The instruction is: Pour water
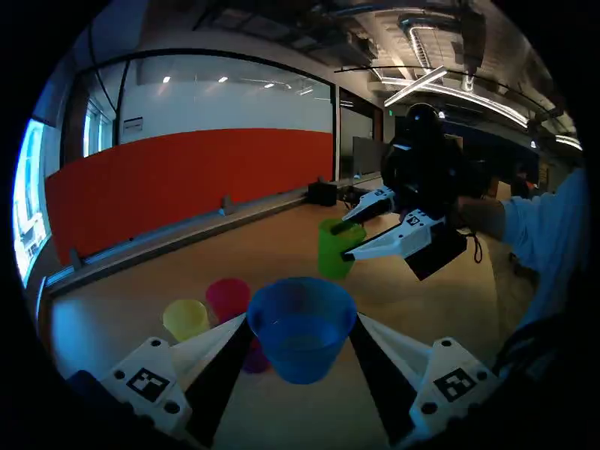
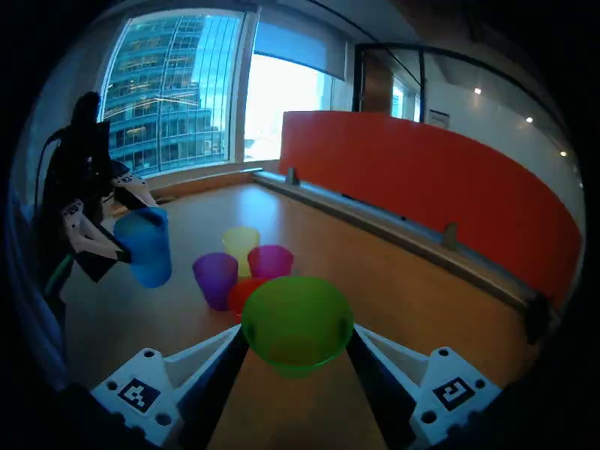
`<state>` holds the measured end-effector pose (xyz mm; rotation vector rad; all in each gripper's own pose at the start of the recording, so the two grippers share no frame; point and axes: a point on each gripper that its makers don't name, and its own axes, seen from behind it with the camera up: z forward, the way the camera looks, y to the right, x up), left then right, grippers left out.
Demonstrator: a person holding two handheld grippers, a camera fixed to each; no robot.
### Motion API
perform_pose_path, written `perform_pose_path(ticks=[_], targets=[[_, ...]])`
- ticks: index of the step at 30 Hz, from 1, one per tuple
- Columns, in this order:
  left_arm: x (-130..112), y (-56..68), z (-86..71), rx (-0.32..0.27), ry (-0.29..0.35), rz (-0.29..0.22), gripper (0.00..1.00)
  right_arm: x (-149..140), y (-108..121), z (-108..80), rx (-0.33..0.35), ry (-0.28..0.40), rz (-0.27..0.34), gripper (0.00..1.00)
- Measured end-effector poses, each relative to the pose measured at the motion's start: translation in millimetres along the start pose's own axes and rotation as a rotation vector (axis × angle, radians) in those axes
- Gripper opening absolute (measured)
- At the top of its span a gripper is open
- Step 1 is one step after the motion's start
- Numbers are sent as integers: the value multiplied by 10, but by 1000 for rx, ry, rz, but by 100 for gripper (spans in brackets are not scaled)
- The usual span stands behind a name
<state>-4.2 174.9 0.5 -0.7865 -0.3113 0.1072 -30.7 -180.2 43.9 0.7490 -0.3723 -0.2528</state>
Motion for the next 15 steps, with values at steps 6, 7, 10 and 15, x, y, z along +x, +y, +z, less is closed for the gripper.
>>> perform_pose_path(ticks=[6, 7, 10, 15], targets=[[129, -64, -56, 21, 37, -1, 86, 221, -85, -151, -14, 75, 0, 91], [148, -68, -62, 22, 41, 1, 86, 252, -94, -171, -17, 87, 1, 91], [213, -85, -83, 27, 56, 6, 86, 345, -114, -228, -24, 122, 1, 91], [317, -109, -119, 35, 84, 10, 86, 512, -125, -304, -39, 184, 6, 91]])
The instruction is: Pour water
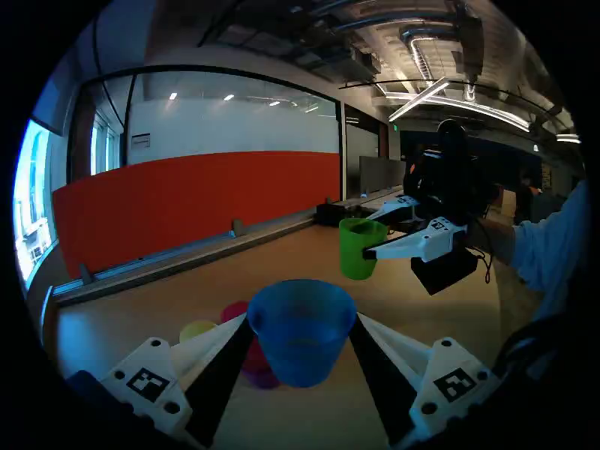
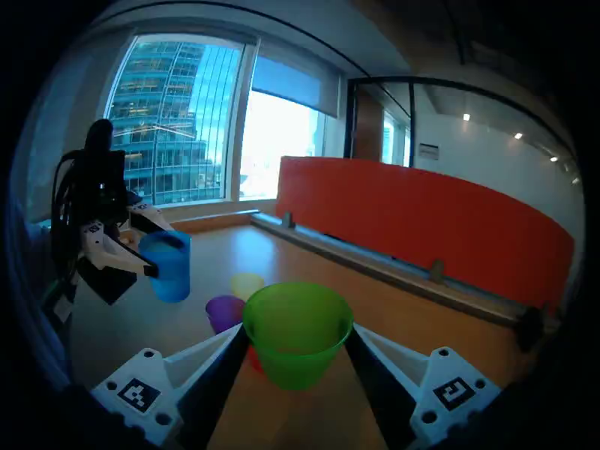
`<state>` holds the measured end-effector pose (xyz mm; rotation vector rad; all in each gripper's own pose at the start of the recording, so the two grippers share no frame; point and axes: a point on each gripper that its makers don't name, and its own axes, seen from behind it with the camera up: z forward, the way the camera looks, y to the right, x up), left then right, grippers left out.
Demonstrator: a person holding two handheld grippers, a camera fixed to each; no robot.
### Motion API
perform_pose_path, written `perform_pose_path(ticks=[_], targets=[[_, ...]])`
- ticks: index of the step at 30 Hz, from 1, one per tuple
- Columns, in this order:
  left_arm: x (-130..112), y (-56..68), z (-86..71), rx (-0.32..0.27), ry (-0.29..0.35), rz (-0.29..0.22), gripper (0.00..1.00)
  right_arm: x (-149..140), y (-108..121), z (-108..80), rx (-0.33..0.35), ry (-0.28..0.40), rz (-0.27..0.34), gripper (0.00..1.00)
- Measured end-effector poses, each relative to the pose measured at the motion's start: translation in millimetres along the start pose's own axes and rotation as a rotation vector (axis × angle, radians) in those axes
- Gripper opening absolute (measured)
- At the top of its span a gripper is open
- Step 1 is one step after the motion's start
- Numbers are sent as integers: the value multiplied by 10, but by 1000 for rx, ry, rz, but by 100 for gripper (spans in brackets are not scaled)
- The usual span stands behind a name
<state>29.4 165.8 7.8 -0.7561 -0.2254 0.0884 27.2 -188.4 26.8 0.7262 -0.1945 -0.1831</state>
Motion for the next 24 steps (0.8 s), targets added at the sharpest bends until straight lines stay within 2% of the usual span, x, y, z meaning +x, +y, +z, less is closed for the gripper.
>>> perform_pose_path(ticks=[11, 24], targets=[[215, -47, -52, 11, 61, 6, 86, 332, -71, -52, -3, 102, 17, 91], [363, -49, -92, 17, 97, 13, 86, 465, -115, -97, -2, 133, -2, 91]])
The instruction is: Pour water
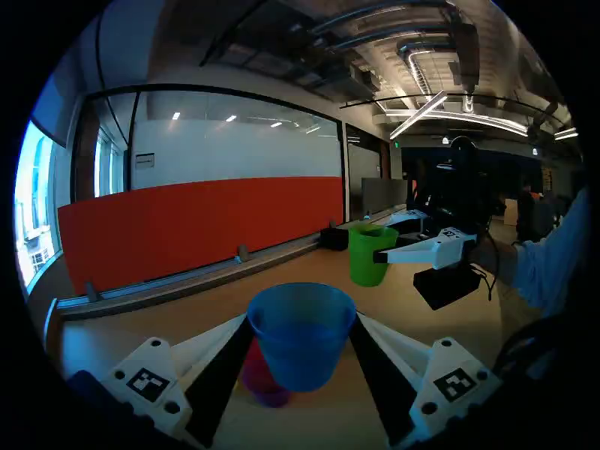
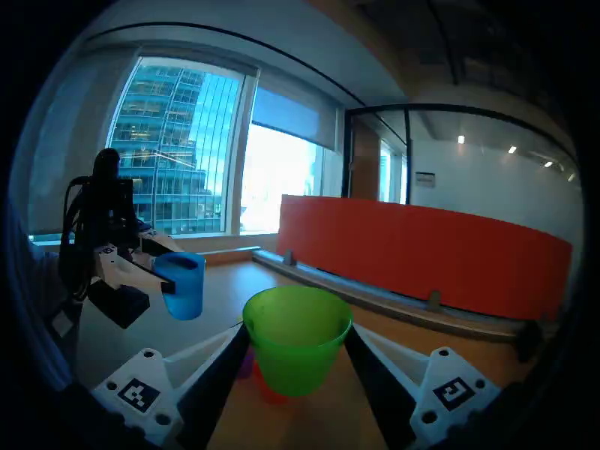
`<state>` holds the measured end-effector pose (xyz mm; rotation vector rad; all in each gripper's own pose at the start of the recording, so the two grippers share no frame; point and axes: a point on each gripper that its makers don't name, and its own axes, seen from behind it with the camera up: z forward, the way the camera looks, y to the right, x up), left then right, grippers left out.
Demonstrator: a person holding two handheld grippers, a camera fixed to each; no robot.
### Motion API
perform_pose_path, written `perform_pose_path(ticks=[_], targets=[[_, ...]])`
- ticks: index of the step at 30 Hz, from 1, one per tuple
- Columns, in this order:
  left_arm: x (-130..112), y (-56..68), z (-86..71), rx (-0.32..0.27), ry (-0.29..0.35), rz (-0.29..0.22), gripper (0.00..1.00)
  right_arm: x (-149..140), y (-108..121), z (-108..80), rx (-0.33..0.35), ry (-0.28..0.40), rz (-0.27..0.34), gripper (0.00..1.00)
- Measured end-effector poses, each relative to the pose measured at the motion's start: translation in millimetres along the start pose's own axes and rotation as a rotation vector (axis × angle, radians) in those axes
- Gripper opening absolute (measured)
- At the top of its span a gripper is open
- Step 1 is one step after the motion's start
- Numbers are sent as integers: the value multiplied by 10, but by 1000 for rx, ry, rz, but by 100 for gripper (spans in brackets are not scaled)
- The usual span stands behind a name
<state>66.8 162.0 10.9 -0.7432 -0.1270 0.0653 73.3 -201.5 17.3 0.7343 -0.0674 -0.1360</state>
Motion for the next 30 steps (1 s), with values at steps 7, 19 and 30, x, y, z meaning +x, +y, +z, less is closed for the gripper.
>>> perform_pose_path(ticks=[7, 19, 30], targets=[[94, 7, 1, 0, 20, 5, 86, 60, -27, 3, 4, 12, -7, 91], [224, -49, -50, 19, 40, 41, 86, 100, -73, 9, 12, 13, -22, 91], [356, -115, -91, 42, 57, 102, 86, 66, -174, 39, 42, 11, -18, 90]])
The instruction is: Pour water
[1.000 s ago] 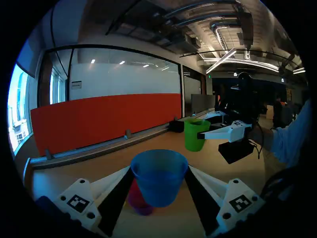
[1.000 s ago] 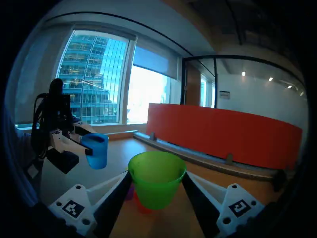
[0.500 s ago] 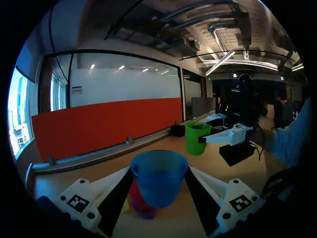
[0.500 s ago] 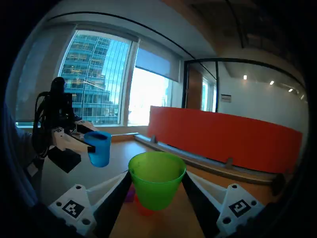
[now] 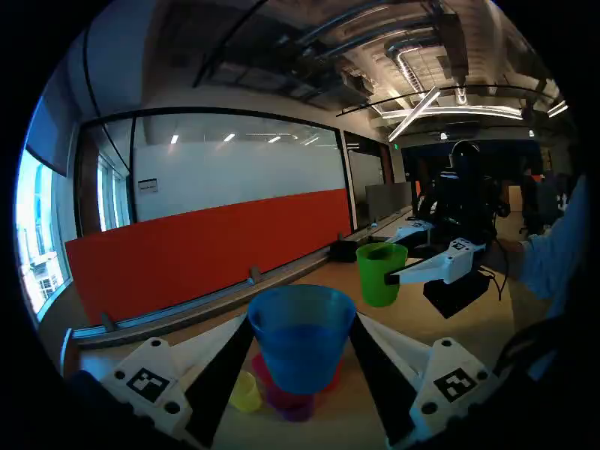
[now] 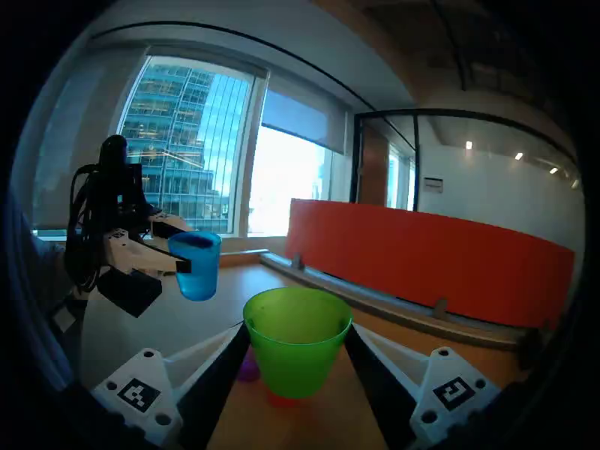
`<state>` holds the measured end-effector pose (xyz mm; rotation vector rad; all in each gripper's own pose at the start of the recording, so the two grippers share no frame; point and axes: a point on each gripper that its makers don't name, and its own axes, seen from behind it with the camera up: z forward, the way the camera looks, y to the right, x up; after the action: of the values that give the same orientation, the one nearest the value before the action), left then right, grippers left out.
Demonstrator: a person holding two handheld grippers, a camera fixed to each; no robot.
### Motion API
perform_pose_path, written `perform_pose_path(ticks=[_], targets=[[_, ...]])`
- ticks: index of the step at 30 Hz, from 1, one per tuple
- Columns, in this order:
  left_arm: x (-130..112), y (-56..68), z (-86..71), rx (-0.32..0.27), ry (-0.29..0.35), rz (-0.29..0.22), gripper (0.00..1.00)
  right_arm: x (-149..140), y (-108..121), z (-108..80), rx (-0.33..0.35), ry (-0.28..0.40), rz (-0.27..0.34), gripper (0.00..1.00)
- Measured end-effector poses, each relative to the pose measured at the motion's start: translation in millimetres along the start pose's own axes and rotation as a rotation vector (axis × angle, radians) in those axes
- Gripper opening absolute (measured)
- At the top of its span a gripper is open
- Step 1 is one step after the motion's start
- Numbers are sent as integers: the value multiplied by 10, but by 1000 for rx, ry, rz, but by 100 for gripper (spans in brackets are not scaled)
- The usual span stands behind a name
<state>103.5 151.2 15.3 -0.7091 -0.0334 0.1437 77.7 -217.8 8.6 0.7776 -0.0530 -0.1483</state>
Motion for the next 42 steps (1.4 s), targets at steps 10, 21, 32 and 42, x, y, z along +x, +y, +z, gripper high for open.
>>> perform_pose_path(ticks=[10, 21, 32, 42], targets=[[220, -89, -38, 50, 33, 110, 86, -60, -175, 46, 49, -1, 2, 90], [453, -77, -53, 77, 50, 255, 86, -126, -457, 128, 111, -4, -5, 90], [657, -29, -15, 92, 57, 440, 86, -195, -679, 214, 161, -12, 3, 90], [859, 3, -25, 104, 63, 567, 86, -230, -868, 307, 203, -15, 8, 90]])
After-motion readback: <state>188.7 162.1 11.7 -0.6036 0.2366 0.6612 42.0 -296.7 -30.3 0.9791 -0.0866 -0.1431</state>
